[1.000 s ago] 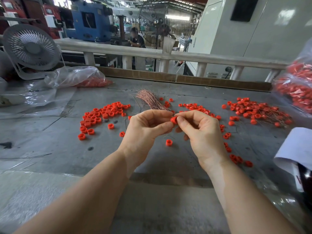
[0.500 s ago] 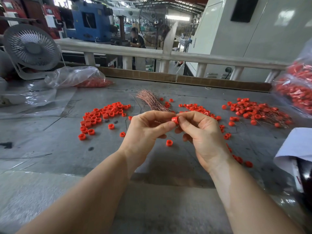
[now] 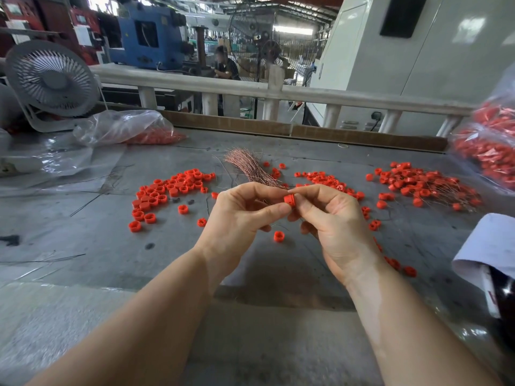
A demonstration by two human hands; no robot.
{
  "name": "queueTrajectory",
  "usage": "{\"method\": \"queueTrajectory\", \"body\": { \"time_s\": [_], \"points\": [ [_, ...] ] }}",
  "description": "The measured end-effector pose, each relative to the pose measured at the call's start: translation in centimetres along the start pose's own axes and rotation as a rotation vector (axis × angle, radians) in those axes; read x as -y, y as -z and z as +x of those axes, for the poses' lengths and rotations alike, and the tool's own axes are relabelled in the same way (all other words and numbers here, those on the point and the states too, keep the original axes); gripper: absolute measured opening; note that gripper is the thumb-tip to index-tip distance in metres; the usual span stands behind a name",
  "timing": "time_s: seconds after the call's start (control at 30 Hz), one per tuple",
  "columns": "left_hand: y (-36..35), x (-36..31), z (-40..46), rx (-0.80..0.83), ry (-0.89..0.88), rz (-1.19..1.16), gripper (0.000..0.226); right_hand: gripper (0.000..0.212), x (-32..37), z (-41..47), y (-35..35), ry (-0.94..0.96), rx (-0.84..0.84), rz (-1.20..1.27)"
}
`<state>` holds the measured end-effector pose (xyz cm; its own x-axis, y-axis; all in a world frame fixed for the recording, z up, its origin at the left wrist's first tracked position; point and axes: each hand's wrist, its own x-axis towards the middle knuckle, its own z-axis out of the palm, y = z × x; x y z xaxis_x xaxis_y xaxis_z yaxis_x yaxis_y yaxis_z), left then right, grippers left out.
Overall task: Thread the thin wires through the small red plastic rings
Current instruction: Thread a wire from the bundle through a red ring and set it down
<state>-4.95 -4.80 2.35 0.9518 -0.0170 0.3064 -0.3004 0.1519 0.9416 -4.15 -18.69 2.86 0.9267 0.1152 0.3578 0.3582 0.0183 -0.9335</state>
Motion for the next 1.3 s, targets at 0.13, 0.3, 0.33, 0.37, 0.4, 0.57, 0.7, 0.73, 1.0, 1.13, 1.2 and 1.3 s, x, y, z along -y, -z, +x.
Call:
{"method": "queueTrajectory", "body": {
  "time_s": [0.13, 0.3, 0.33, 0.37, 0.4, 0.57, 0.7, 0.73, 1.0, 1.13, 1.2, 1.3],
  "points": [
    [0.06, 0.09, 0.0, 0.016, 0.0, 0.003, 0.015, 0.021, 0.12, -0.07, -0.03, -0.007, 0.0, 0.014],
    [0.05, 0.11, 0.0, 0.014, -0.001, 0.003, 0.015, 0.021, 0.18, -0.07, 0.08, -0.048, -0.009, 0.057],
    [0.03, 0.07, -0.02, 0.013, 0.002, -0.002, 0.014, 0.021, 0.17, -0.05, 0.05, -0.057, -0.009, 0.067],
    [0.03, 0.05, -0.04, 0.012, 0.005, -0.003, 0.014, 0.018, 0.19, -0.04, -0.01, -0.063, -0.007, 0.074],
    [0.03, 0.02, -0.07, 0.012, 0.009, -0.001, 0.014, 0.014, 0.22, -0.06, -0.05, -0.066, -0.002, 0.079],
    [0.01, -0.06, -0.14, 0.018, 0.029, 0.016, 0.021, 0.015, 0.27, -0.16, 0.06, -0.115, 0.034, 0.119],
    [-0.04, 0.04, -0.1, 0.024, 0.026, 0.017, 0.021, 0.016, 0.29, -0.16, 0.04, -0.204, 0.104, 0.169],
    [-0.06, 0.07, -0.11, 0.023, 0.021, 0.024, 0.02, 0.015, 0.29, -0.14, 0.0, -0.22, 0.123, 0.179],
    [-0.14, 0.26, -0.16, 0.034, -0.011, 0.118, 0.007, 0.018, 0.28, 0.0, 0.16, -0.275, 0.15, 0.216],
    [-0.32, 0.2, -0.23, 0.051, -0.031, 0.178, 0.02, 0.021, 0.13, 0.07, 0.18, -0.276, 0.124, 0.188],
    [-0.3, 0.15, -0.23, 0.049, -0.018, 0.161, 0.017, 0.022, 0.04, 0.1, 0.17, -0.275, 0.094, 0.177],
    [-0.01, 0.26, 0.06, -0.026, 0.047, 0.092, 0.03, 0.022, -0.14, 0.22, 0.22, -0.267, 0.048, 0.163]
  ]
}}
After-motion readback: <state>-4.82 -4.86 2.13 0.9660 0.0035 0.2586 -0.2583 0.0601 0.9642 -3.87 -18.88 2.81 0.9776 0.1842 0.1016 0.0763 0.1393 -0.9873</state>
